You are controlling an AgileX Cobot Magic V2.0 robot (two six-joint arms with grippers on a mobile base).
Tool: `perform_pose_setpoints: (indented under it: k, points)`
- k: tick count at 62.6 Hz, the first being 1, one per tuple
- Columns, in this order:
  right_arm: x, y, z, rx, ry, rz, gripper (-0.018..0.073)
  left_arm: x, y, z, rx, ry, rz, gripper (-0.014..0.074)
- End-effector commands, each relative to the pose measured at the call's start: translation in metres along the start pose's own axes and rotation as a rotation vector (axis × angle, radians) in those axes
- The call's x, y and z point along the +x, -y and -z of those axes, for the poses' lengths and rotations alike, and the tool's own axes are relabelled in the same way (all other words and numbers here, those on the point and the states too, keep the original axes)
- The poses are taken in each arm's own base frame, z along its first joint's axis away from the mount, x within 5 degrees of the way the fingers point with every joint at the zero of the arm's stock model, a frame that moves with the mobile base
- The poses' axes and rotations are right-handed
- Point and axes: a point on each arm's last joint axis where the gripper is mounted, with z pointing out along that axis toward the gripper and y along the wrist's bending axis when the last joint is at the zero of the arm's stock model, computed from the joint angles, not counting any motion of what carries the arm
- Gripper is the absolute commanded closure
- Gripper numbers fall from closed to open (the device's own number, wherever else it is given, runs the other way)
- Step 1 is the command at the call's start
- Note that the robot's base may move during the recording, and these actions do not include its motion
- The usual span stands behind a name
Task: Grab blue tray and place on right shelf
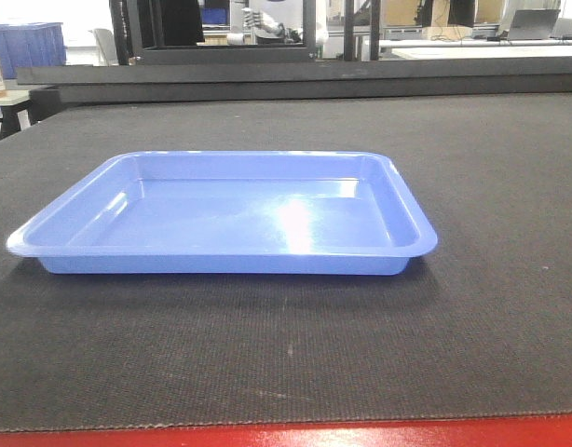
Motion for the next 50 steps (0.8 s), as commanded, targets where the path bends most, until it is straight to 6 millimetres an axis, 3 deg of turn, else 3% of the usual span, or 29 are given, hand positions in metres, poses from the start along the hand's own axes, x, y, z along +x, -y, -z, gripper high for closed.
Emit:
perform_pose_setpoints:
  k: [1, 39, 45, 50]
  points:
    - [-0.017, -0.001, 0.003, -0.004, 0.135, 0.003, 0.0502, 0.002, -0.002, 0.000, -0.008, 0.068, 0.012, 0.0645]
    - [-0.023, -0.001, 0.004, -0.003, 0.194, 0.003, 0.0502, -0.001, -0.002, 0.000, -0.011, 0.088, 0.033, 0.0645]
    - [-0.038, -0.001, 0.008, -0.004, 0.292, 0.003, 0.0502, -0.018, 0.000, 0.003, -0.007, 0.148, 0.045, 0.0645]
    - [-0.067, -0.004, 0.017, -0.012, 0.367, 0.003, 0.0502, -0.046, 0.003, 0.009, 0.008, 0.169, -0.008, 0.0645]
